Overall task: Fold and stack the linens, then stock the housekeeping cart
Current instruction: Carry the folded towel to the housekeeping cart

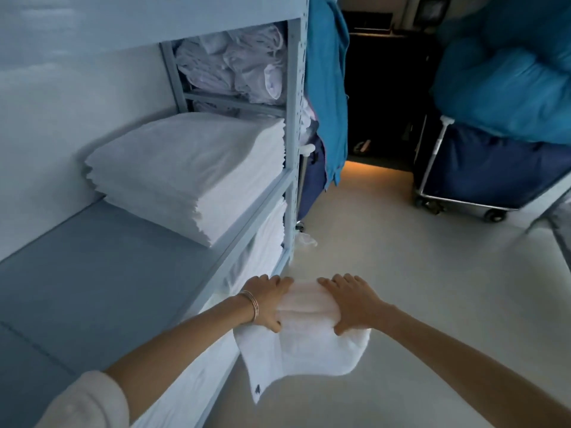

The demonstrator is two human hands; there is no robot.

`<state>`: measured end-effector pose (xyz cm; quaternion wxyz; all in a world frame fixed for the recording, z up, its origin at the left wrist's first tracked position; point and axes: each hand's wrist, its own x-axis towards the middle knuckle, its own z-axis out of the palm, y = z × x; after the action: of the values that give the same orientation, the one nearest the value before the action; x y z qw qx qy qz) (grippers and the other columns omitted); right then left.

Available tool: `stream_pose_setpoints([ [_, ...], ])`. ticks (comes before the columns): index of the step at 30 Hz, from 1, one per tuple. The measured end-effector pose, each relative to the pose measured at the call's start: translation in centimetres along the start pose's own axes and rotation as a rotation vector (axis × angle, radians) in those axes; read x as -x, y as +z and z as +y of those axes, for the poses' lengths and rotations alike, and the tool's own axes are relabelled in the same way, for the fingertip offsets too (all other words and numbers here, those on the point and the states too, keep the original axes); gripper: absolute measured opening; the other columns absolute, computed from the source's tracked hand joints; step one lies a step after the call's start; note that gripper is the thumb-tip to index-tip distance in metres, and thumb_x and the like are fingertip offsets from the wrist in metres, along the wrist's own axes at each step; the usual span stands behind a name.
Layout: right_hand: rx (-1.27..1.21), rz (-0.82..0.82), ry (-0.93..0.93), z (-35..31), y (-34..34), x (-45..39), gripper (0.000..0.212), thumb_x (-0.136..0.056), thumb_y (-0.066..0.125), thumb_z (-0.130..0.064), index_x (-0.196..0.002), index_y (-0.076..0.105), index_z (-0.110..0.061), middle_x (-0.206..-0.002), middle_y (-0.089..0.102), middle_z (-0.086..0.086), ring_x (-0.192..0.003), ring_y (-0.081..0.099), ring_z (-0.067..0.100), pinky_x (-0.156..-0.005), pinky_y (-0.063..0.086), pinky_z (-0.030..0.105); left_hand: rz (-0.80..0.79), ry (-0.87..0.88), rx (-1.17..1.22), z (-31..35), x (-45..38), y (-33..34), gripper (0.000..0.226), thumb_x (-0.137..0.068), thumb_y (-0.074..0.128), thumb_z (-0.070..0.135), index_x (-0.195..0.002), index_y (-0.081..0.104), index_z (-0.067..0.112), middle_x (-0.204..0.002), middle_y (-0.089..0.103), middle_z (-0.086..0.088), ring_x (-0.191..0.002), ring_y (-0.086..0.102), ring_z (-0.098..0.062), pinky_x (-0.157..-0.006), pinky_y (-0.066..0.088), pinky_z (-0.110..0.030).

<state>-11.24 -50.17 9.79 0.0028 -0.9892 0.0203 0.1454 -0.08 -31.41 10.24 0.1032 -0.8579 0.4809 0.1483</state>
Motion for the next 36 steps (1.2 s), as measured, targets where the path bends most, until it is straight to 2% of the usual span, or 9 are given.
stream_pose_setpoints([
  [3,0.003,0.012,0.051,4.4,0.1,1.1,0.105,-0.065,0.074,-0.050,-0.147,0.014,-0.024,-0.136,0.035,0.003,-0.123,0.037,0.024,-0.108,0.026,0.035,0.025,0.059,-0.014,2.7,-3.9,-1.9,0.100,-0.065,0.074,0.044,-0.144,0.018,0.018,-0.130,0.047,-0.010,-0.113,0.050,-0.031,-0.091,0.043,-0.036],
  [13,-0.027,0.019,0.179,14.7,-0.2,0.4,0.105,-0.066,0.073,-0.053,-0.148,0.012,-0.025,-0.137,0.035,0.002,-0.123,0.037,0.023,-0.107,0.028,0.033,0.025,0.214,-0.061,6.2,-15.4,-6.2,0.096,-0.065,0.072,0.044,-0.142,0.020,0.020,-0.127,0.047,-0.007,-0.112,0.049,-0.028,-0.087,0.041,-0.034],
  [25,-0.040,0.031,0.275,24.5,-3.5,-10.1,0.107,-0.065,0.074,-0.055,-0.148,0.012,-0.025,-0.136,0.036,0.001,-0.122,0.038,0.022,-0.107,0.028,0.032,0.029,0.314,-0.116,1.8,-30.8,-11.8,0.102,-0.065,0.072,0.047,-0.145,0.014,0.021,-0.136,0.042,-0.006,-0.121,0.045,-0.029,-0.096,0.040,-0.037],
  [30,-0.038,0.060,0.313,27.6,-4.7,-14.0,0.107,-0.064,0.074,-0.053,-0.147,0.014,-0.024,-0.134,0.038,0.002,-0.119,0.039,0.023,-0.104,0.030,0.033,0.074,0.350,-0.163,-0.1,-36.3,-13.9,0.101,-0.065,0.071,0.050,-0.145,0.015,0.021,-0.135,0.042,-0.005,-0.119,0.045,-0.028,-0.096,0.037,-0.038],
  [36,-0.051,0.052,0.317,32.3,-4.6,-17.6,0.107,-0.062,0.074,-0.053,-0.147,0.016,-0.024,-0.130,0.041,0.001,-0.117,0.040,0.022,-0.102,0.030,0.030,0.037,0.365,-0.146,-0.4,-42.0,-15.4,0.100,-0.068,0.070,0.050,-0.146,0.014,0.022,-0.138,0.040,-0.005,-0.122,0.044,-0.028,-0.094,0.037,-0.037],
])
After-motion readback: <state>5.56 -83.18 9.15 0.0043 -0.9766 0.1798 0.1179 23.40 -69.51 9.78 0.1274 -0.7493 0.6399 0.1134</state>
